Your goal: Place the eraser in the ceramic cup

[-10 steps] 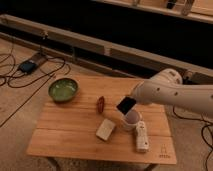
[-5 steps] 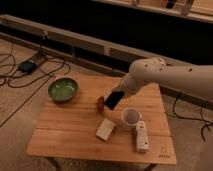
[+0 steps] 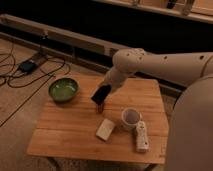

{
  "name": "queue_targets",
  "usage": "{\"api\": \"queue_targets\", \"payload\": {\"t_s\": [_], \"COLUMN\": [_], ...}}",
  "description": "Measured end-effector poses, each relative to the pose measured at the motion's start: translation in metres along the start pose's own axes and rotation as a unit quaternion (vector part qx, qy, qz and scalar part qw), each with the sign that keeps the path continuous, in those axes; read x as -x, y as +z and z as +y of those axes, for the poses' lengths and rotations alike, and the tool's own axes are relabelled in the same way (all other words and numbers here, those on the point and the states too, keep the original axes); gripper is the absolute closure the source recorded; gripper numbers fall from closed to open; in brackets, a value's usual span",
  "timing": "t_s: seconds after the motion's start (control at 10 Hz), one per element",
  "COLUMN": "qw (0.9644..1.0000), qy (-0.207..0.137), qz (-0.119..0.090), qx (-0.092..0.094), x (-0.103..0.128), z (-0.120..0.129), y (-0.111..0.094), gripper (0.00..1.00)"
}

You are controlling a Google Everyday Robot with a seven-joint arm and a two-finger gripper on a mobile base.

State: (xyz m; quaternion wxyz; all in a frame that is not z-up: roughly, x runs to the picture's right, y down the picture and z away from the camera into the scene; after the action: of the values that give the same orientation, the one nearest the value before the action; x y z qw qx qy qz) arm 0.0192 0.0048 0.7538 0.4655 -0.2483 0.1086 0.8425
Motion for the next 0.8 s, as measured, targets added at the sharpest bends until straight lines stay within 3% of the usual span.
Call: {"api": "queue_targets", "payload": {"t_s": [0.3,0.6,0.8], "qw": [0.9998,0.9989,0.9983], "qy": [0.017,0.044,0.056], "qz": [0.004,0.009,0.013], "qx": [0.005,0.010,0.012], "x": [0.010,0.026,0.031], "z": [-0.028,-0.088,-0.107], "y": [-0.011,-0.033,-0.037], "gripper": [1.00,1.00,1.00]}}
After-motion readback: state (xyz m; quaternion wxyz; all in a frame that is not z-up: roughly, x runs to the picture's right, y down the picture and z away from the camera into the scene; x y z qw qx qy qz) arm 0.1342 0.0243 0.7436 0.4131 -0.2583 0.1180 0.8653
